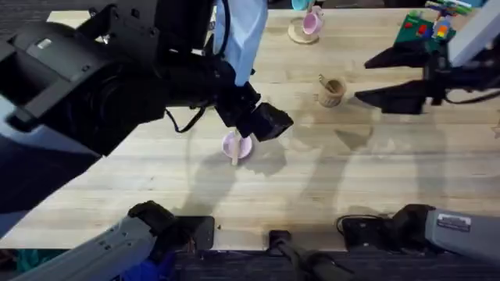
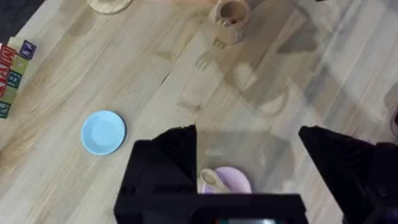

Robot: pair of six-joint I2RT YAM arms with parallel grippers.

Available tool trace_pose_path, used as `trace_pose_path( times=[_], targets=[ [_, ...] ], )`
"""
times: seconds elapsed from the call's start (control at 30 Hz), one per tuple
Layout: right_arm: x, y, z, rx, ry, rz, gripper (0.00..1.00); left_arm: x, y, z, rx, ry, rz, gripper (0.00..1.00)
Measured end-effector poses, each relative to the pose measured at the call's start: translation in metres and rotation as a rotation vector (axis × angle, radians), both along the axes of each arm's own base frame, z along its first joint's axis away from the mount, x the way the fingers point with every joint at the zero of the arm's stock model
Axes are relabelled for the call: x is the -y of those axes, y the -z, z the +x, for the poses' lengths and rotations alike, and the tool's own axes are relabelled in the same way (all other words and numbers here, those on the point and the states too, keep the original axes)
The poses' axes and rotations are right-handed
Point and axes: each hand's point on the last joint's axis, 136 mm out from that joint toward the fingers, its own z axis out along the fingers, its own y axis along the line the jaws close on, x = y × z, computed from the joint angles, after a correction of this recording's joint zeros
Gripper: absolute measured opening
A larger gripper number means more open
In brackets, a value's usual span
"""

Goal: Pick up a utensil and set it on the pink plate, then put the other utensil in the container.

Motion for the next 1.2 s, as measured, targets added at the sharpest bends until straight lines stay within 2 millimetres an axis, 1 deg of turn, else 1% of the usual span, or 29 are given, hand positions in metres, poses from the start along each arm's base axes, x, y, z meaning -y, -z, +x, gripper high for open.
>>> trace_pose_path(
  times=[0.17, 0.33, 0.47, 0.63, 0.77, 0.83, 0.93, 1.1, 1.2],
  targets=[
    [-0.003, -0.024, -0.029, 0.013, 0.038, -0.088, 0.995, 0.0, 0.0, 0.0, -0.015, -0.018, -0.011, 0.993],
    [-0.002, -0.039, -0.057, -0.011, 0.123, -0.169, 0.995, -0.008, 0.004, 0.0, -0.066, -0.071, -0.018, 0.993],
    [-0.003, -0.049, -0.082, -0.008, 0.191, -0.224, 0.995, -0.027, 0.01, -0.008, -0.126, -0.129, 0.003, 0.993],
    [-0.002, -0.059, -0.106, 0.012, 0.287, -0.272, 0.995, -0.059, 0.01, -0.033, -0.19, -0.203, 0.031, 0.993],
    [0.002, -0.059, -0.121, -0.027, 0.378, -0.292, 0.996, -0.077, -0.001, -0.047, -0.202, -0.253, 0.043, 0.993],
    [0.005, -0.054, -0.128, -0.079, 0.421, -0.299, 0.996, -0.085, -0.008, -0.054, -0.197, -0.276, 0.057, 0.993],
    [0.009, -0.047, -0.136, -0.15, 0.462, -0.314, 0.996, -0.094, -0.024, -0.062, -0.174, -0.297, 0.065, 0.993],
    [0.013, -0.044, -0.136, -0.176, 0.494, -0.325, 0.996, -0.099, -0.053, -0.067, -0.116, -0.31, 0.048, 0.993],
    [0.013, -0.045, -0.135, -0.173, 0.499, -0.323, 0.996, -0.099, -0.059, -0.067, -0.099, -0.311, 0.042, 0.993]
  ],
)
